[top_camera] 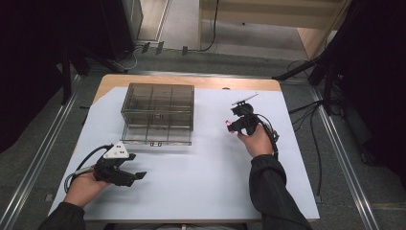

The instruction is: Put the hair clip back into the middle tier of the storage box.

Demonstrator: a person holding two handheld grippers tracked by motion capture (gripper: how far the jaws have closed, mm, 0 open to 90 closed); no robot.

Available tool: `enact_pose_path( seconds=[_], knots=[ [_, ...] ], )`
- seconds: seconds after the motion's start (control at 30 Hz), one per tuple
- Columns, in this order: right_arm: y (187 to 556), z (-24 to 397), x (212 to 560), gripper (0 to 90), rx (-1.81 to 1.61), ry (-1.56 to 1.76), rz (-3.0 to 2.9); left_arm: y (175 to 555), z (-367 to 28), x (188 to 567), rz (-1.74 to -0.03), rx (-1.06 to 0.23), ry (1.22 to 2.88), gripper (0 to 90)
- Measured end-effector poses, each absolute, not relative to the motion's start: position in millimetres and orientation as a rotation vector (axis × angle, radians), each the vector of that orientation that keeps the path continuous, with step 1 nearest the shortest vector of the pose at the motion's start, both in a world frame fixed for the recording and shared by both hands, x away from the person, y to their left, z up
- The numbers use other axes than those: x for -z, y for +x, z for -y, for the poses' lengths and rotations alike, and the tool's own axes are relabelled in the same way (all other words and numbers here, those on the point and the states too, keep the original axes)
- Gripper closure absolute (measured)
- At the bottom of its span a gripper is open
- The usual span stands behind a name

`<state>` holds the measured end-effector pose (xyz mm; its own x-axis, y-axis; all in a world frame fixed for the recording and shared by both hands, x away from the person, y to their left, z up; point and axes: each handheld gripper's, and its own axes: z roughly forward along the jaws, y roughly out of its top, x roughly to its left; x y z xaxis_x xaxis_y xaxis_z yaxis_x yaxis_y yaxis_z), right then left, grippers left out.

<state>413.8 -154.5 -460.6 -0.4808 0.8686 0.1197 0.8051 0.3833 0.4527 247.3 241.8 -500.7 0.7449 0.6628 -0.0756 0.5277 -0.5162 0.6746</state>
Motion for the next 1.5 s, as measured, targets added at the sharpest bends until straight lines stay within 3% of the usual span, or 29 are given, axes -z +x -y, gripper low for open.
enact_pose_path(
  seconds=[1.5],
  knots=[
    [378, 116, 439, 77.4, -0.779, 1.336, -2.598, 260, -240, 500, -0.875, -0.235, 2.234, 22.7]
  ],
)
